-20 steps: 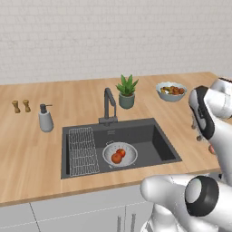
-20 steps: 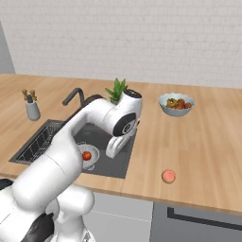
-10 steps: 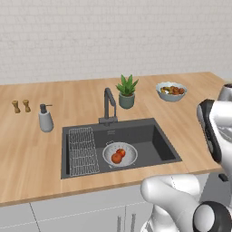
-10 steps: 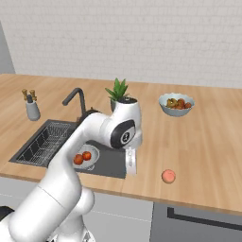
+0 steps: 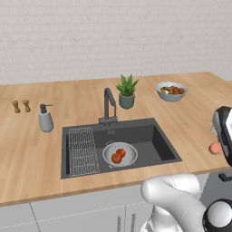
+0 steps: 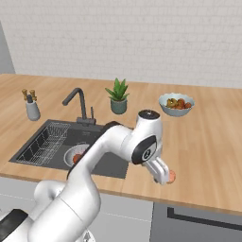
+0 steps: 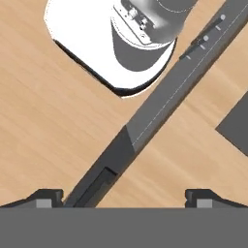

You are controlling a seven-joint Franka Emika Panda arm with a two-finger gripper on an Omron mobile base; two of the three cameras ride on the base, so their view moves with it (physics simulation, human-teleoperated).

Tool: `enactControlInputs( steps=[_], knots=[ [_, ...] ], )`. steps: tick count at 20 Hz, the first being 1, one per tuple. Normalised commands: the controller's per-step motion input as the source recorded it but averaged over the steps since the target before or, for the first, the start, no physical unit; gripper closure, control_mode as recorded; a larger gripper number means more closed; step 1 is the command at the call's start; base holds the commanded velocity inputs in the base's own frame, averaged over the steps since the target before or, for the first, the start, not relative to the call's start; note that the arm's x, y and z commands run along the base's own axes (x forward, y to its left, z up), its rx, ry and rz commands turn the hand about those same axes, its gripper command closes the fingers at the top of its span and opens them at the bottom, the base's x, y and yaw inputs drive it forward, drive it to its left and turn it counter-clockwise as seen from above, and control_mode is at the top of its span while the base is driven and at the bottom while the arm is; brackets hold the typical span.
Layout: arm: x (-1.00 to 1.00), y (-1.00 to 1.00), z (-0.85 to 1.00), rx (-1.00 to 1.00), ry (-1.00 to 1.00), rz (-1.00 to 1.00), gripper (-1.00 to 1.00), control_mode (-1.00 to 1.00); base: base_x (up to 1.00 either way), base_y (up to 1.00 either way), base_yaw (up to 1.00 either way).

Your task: Put the colander in the sink, put the apple, orange, peach in the colander, and turn on the sink faucet and pour water over the colander.

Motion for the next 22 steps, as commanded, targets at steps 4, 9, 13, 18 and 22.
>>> enactControlInputs(
  steps=[4, 9, 13, 18, 22],
  knots=[
    [0.10, -0.17, -0.33, 0.08, -0.10, 0.36, -1.00, -1.00, 0.00, 0.00, 0.00],
    [0.21, -0.02, -0.38, 0.03, -0.09, 0.31, -1.00, -1.00, 0.00, 0.00, 0.00],
    [0.43, 0.00, -0.35, -0.01, 0.01, 0.23, -1.00, -1.00, 0.00, 0.00, 0.00],
    [0.38, -0.19, -0.37, 0.00, 0.09, 0.14, -1.00, -1.00, 0.00, 0.00, 0.00],
    [0.28, -0.44, -0.42, 0.00, 0.07, 0.05, -1.00, -1.00, 0.00, 0.00, 0.00]
  ],
)
